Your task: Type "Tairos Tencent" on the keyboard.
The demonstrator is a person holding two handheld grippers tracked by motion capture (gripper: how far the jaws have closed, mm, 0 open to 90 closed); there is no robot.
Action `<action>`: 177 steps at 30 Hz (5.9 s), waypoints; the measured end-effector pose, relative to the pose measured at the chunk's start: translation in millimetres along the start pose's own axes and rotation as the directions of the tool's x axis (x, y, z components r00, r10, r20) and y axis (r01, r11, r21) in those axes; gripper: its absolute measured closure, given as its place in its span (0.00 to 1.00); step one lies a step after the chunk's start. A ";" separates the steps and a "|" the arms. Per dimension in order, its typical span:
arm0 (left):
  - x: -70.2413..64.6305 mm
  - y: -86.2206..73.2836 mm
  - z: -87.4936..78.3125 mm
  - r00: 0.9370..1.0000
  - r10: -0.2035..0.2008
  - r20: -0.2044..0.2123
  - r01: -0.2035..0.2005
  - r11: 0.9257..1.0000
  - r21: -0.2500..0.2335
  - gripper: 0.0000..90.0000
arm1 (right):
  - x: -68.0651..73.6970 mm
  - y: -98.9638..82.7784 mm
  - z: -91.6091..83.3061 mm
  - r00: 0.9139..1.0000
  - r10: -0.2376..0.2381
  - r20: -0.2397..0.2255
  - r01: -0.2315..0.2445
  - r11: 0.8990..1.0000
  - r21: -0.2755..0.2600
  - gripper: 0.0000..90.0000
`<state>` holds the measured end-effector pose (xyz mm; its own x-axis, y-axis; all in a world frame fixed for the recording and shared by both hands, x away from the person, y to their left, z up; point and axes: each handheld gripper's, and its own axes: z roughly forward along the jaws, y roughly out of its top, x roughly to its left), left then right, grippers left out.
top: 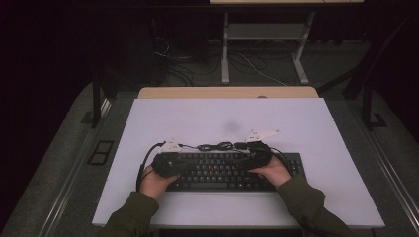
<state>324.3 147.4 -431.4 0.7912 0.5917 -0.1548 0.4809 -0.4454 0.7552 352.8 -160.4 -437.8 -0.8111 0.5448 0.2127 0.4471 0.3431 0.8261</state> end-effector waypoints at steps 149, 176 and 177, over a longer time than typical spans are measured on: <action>-6.2 -3.3 -7.2 0.998 -0.026 -0.051 0.022 0.997 -0.079 0.24 | 48.1 -0.1 19.5 0.976 -0.088 -0.200 0.116 0.984 0.133 0.88; -19.8 15.2 12.5 1.000 0.014 0.008 -0.013 0.999 -0.044 0.95 | 16.3 -1.0 -0.2 0.999 -0.005 -0.051 0.006 1.000 0.023 0.27; -20.3 15.5 13.7 1.000 0.015 0.011 -0.014 0.999 -0.039 0.98 | 15.4 -0.9 -1.0 0.999 -0.002 -0.048 0.003 1.000 0.021 0.27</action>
<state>320.8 119.3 -425.3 0.8022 0.5778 -0.1507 0.4546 -0.4274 0.7815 339.5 -153.1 -434.7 -0.8289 0.5073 0.2359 0.4526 0.3603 0.8156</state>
